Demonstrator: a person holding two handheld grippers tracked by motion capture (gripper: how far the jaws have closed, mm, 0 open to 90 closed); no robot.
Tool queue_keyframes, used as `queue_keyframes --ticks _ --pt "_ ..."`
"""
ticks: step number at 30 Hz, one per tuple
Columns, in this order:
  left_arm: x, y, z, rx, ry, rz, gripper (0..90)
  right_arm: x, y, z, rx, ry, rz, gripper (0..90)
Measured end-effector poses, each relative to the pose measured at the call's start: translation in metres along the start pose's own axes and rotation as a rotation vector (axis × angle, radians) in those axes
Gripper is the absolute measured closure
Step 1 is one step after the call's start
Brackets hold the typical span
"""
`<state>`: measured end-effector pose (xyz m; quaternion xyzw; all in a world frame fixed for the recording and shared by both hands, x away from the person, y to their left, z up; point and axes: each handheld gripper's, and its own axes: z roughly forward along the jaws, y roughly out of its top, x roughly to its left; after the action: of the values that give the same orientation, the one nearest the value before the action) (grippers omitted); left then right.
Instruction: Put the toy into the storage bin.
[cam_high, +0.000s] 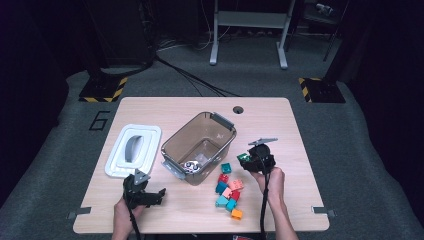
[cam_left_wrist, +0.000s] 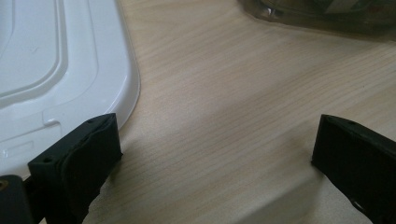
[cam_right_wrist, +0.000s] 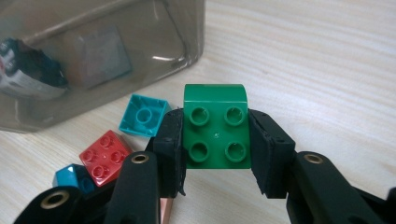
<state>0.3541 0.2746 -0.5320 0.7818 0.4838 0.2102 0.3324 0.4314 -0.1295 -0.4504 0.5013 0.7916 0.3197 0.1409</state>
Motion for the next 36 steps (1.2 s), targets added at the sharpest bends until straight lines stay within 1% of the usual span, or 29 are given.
queue_keyframes --ticks 1,3,4,5,8,10,11,12,13,14,15,16,24,25,26,27,29,31,32,35,36 --pt "0.000 0.000 0.000 0.001 -0.001 0.001 1.0 0.001 0.001 -0.002 0.003 0.003 0.014 58.9" --pt "0.000 0.000 0.000 0.000 0.000 0.000 1.0 0.000 0.005 -0.007 -0.007 -0.007 -0.003 58.9" --pt "0.000 0.000 0.000 0.001 0.000 0.001 1.0 0.000 0.006 -0.009 -0.005 -0.005 0.008 58.9" --pt "0.000 0.000 0.000 0.000 0.000 0.000 1.0 0.000 0.008 -0.010 -0.011 -0.009 -0.002 58.9" --pt "0.000 0.000 0.000 0.005 -0.002 0.001 1.0 -0.001 0.013 -0.018 -0.021 -0.019 0.000 58.9" --pt "0.000 0.000 0.000 0.002 -0.003 -0.001 1.0 -0.002 0.017 -0.023 -0.035 -0.023 -0.013 58.9" --pt "0.000 0.000 0.000 0.002 -0.003 0.000 1.0 -0.002 0.019 -0.026 -0.037 -0.022 -0.007 58.9" --pt "0.000 0.000 0.000 0.004 -0.001 -0.002 1.0 -0.002 0.021 -0.028 -0.042 -0.024 -0.014 58.9" --pt "0.000 0.000 0.000 0.002 -0.002 -0.001 1.0 -0.002 0.022 -0.030 -0.042 -0.026 -0.014 59.0" --pt "0.001 0.000 -0.001 0.010 -0.002 0.012 1.0 -0.002 0.025 -0.032 -0.043 -0.030 -0.013 59.0" --pt "0.001 0.000 -0.001 0.013 -0.003 0.012 1.0 -0.001 0.027 -0.034 -0.045 -0.036 -0.013 59.0" --pt "0.000 0.000 0.000 0.003 -0.003 0.001 1.1 -0.001 0.029 -0.036 -0.046 -0.038 -0.012 58.9" --pt "0.000 0.000 0.000 0.001 -0.001 0.001 1.1 0.006 0.052 -0.052 -0.077 -0.059 -0.043 58.9" --pt "0.000 0.000 0.000 0.005 -0.006 0.002 1.0 0.007 0.054 -0.054 -0.074 -0.059 -0.035 58.9" --pt "0.000 0.000 0.000 0.005 -0.005 0.001 1.0 0.008 0.057 -0.056 -0.079 -0.059 -0.040 58.9" --pt "0.000 0.000 0.000 0.004 -0.003 0.001 1.0 0.009 0.060 -0.056 -0.088 -0.060 -0.051 58.9" --pt "0.001 0.000 -0.001 0.015 -0.006 0.012 1.0 0.011 0.064 -0.058 -0.093 -0.062 -0.057 58.9" --pt "0.001 0.000 -0.001 0.015 -0.006 0.011 1.0 0.014 0.069 -0.059 -0.094 -0.058 -0.060 58.9" --pt "0.001 0.000 -0.001 0.013 -0.004 0.012 1.0 0.016 0.072 -0.058 -0.100 -0.055 -0.074 58.9" --pt "0.001 0.000 -0.001 0.009 -0.001 0.010 1.0 0.022 0.079 -0.056 -0.099 -0.050 -0.079 59.0" --pt "0.001 0.000 -0.001 0.009 -0.003 0.011 1.0 0.023 0.082 -0.054 -0.100 -0.044 -0.088 58.9"
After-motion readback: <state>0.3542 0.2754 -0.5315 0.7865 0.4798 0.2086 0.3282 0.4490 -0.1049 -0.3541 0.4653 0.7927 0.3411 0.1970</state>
